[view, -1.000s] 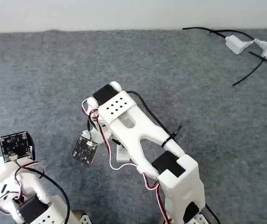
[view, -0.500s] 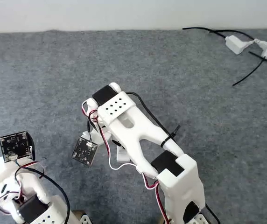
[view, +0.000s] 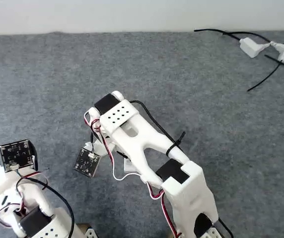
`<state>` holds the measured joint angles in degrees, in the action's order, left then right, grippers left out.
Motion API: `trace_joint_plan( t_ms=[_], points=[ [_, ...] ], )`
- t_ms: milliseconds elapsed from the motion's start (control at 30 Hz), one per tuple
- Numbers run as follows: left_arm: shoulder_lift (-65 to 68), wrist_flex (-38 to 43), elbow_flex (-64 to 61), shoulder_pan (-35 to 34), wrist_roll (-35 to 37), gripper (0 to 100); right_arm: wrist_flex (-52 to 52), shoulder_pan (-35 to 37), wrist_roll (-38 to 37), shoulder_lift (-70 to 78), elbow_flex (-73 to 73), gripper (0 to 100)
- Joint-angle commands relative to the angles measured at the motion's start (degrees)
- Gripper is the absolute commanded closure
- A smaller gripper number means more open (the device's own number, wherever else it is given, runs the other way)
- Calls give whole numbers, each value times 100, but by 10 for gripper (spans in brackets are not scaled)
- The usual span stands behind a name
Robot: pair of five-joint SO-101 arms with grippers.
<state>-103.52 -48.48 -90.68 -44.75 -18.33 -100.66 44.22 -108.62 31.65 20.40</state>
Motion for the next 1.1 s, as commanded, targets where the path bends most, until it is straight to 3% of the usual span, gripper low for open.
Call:
trace_joint_plan(
  t_ms=[0,767,933,1067],
  points=[
    [-79,176,57,0,0,688,-198,136,149,400,-88,988],
    [-79,369,-127,0,0,688,-57,198,448,804,-97,988],
    [-79,369,-127,0,0,688,-119,321,1688,602,862,978],
    [-79,352,-127,0,0,688,-224,338,2585,479,1846,829]
  ],
)
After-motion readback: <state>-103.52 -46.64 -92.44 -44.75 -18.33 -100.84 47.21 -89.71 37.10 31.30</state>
